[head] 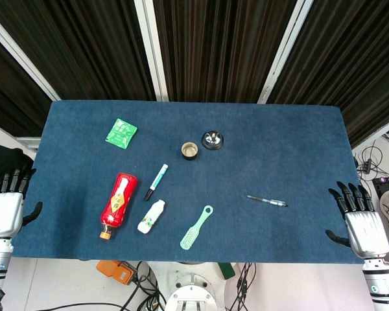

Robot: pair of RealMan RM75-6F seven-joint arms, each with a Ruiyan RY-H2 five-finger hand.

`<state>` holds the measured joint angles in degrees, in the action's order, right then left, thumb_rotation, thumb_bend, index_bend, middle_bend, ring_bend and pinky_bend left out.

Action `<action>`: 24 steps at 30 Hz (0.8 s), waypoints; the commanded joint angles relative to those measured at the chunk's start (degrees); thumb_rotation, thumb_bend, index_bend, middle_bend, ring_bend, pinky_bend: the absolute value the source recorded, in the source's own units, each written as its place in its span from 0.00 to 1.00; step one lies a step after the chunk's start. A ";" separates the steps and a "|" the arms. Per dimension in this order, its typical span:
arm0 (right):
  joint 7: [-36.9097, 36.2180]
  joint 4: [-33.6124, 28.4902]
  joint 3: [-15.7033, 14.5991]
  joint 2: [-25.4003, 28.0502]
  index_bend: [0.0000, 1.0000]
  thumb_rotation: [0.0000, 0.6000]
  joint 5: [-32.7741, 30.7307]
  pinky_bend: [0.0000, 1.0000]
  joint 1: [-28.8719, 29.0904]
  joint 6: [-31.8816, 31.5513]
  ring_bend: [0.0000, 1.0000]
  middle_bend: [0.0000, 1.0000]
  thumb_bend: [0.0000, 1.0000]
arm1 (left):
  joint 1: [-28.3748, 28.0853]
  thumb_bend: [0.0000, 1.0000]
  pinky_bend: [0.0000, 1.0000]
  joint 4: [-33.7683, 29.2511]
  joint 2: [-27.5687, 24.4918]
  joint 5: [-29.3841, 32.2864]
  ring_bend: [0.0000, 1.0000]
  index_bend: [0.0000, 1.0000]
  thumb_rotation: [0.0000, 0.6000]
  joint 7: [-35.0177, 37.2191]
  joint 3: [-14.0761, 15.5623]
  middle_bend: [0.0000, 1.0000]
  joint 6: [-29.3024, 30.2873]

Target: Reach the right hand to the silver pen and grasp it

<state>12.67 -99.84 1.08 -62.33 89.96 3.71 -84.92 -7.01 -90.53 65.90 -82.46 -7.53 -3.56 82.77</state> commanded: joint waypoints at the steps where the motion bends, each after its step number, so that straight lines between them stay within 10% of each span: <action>1: -0.03 -0.08 0.10 0.08 0.20 1.00 -0.34 0.08 0.00 0.12 0.04 0.10 0.19 | 0.00 0.27 0.15 -0.05 -0.05 0.06 0.01 0.12 1.00 -0.09 -0.02 0.00 -0.01; 24: -6.25 1.15 0.13 -0.62 0.31 1.00 -1.08 0.10 3.09 6.04 0.04 0.10 0.19 | 1.31 0.28 0.15 -1.67 -0.90 0.81 0.01 0.12 1.00 -2.35 0.19 0.00 1.67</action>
<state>7.41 -99.23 0.87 -62.20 89.75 5.35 -81.09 -5.73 -92.19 65.01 -81.67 -9.90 -3.36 84.42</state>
